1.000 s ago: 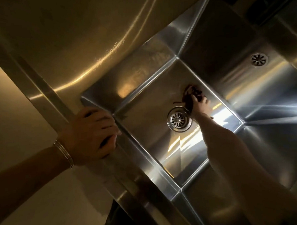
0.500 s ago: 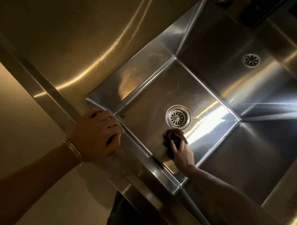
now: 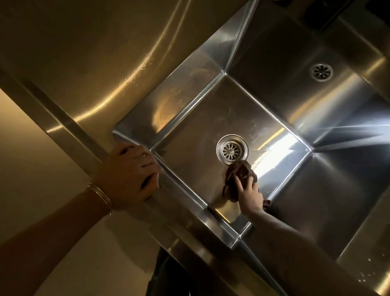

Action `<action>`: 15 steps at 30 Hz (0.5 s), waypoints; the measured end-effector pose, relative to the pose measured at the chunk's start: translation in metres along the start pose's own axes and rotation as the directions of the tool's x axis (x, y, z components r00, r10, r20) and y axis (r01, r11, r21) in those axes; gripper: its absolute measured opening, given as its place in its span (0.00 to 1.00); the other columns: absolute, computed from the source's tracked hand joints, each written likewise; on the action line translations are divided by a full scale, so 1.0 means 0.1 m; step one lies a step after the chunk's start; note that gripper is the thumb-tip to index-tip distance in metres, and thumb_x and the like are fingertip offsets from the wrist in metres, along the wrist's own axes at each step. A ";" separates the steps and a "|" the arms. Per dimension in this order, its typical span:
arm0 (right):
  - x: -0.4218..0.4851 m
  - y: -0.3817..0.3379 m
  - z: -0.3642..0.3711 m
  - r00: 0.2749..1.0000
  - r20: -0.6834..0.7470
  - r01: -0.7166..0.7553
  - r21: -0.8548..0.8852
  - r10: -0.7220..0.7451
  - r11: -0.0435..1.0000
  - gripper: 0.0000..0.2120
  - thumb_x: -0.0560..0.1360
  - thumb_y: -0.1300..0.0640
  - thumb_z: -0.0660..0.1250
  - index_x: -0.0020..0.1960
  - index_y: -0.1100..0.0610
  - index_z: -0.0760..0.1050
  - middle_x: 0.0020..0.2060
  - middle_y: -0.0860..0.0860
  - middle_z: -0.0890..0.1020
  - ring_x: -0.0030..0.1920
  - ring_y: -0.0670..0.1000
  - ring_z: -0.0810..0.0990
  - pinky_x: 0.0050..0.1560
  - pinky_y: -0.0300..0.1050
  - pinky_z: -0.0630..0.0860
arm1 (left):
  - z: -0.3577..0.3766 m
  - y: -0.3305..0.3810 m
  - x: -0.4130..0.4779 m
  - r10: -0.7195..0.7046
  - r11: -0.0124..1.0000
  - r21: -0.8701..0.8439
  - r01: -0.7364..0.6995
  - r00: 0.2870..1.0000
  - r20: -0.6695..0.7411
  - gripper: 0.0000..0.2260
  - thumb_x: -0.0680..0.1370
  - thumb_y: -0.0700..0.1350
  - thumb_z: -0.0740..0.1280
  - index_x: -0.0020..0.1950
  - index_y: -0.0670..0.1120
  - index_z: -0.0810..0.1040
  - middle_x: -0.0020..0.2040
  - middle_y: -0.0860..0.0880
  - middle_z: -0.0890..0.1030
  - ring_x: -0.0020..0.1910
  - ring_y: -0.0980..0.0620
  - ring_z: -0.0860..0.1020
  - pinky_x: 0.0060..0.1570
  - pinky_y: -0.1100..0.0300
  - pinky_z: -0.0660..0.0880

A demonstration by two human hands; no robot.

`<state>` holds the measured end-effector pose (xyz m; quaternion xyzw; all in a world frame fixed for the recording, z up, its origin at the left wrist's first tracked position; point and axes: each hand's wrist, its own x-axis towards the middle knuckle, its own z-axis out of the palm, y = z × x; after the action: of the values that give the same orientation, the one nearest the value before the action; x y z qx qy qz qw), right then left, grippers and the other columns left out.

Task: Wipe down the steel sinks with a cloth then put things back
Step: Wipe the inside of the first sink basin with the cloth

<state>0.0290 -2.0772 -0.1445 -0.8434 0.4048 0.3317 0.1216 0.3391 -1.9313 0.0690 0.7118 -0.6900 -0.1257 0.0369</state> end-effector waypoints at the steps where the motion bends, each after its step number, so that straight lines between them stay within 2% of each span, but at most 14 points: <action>1: -0.02 -0.03 0.01 0.997 -0.003 0.071 -0.010 -0.071 0.997 0.32 0.79 0.57 0.59 0.76 0.46 0.48 0.72 0.63 0.56 0.67 0.64 0.63 0.58 0.55 0.74 | -0.01 0.00 0.00 -0.005 1.000 -0.003 0.005 1.000 0.007 0.17 0.74 0.49 0.55 0.42 0.48 0.83 0.41 0.51 0.83 0.45 0.48 0.80 0.50 0.52 0.67; 3: -0.02 0.00 -0.01 0.982 -0.012 0.190 0.013 -0.190 0.982 0.32 0.77 0.54 0.63 0.75 0.45 0.51 0.71 0.61 0.57 0.67 0.62 0.64 0.54 0.52 0.76 | 0.00 0.01 -0.01 -0.006 1.000 -0.008 0.006 1.000 0.005 0.16 0.73 0.49 0.55 0.43 0.48 0.83 0.41 0.51 0.83 0.45 0.48 0.80 0.50 0.52 0.67; 5: -0.06 -0.06 -0.02 0.997 0.016 0.080 0.053 -0.081 0.995 0.33 0.75 0.55 0.66 0.75 0.45 0.53 0.71 0.60 0.57 0.66 0.61 0.65 0.51 0.52 0.77 | 0.01 0.01 -0.01 -0.002 1.000 -0.006 0.002 1.000 0.001 0.16 0.73 0.49 0.56 0.43 0.49 0.83 0.41 0.51 0.83 0.45 0.48 0.80 0.51 0.53 0.67; 7: -0.12 -0.26 0.00 0.999 0.042 -0.024 0.141 0.018 0.990 0.32 0.76 0.57 0.65 0.75 0.46 0.54 0.71 0.61 0.56 0.65 0.63 0.65 0.55 0.55 0.76 | 0.02 0.00 -0.01 0.003 1.000 -0.009 -0.003 1.000 0.004 0.16 0.73 0.50 0.55 0.44 0.49 0.83 0.42 0.51 0.83 0.46 0.49 0.80 0.52 0.53 0.70; 9: -0.12 -0.35 -0.02 0.991 0.086 0.085 0.141 -0.098 0.986 0.33 0.75 0.52 0.66 0.75 0.46 0.55 0.71 0.62 0.56 0.66 0.65 0.65 0.61 0.56 0.74 | 0.00 0.00 -0.01 0.000 1.000 -0.011 0.000 1.000 0.014 0.17 0.74 0.50 0.55 0.44 0.49 0.84 0.42 0.51 0.84 0.47 0.49 0.80 0.52 0.52 0.71; 11: -0.13 -0.24 -0.21 0.959 0.100 0.247 0.148 -0.263 0.958 0.31 0.74 0.48 0.67 0.74 0.48 0.59 0.71 0.60 0.62 0.65 0.64 0.69 0.64 0.57 0.72 | -0.02 0.01 -0.02 -0.003 1.000 -0.015 0.003 1.000 0.014 0.17 0.74 0.49 0.55 0.44 0.49 0.84 0.43 0.51 0.84 0.49 0.49 0.80 0.53 0.51 0.71; 13: -0.19 -0.10 -0.38 0.955 0.043 0.282 0.164 -0.292 0.945 0.24 0.76 0.47 0.65 0.70 0.50 0.66 0.64 0.59 0.73 0.60 0.60 0.75 0.62 0.55 0.73 | -0.01 0.02 -0.01 -0.007 1.000 -0.017 0.008 1.000 0.012 0.17 0.73 0.49 0.55 0.44 0.49 0.84 0.43 0.52 0.84 0.50 0.49 0.80 0.54 0.52 0.70; 15: -0.39 -0.05 -0.58 0.960 0.044 0.265 0.182 -0.277 0.947 0.20 0.78 0.49 0.62 0.69 0.51 0.68 0.62 0.56 0.75 0.59 0.58 0.75 0.59 0.48 0.73 | -0.03 0.04 -0.01 -0.043 0.998 -0.036 0.044 0.999 0.017 0.18 0.73 0.50 0.54 0.47 0.50 0.84 0.44 0.53 0.84 0.51 0.49 0.79 0.55 0.53 0.68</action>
<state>0.0424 -2.0781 -0.0759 -0.8651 0.3081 0.3042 0.2533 0.3361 -1.9313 0.0732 0.7249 -0.6722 -0.1446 0.0414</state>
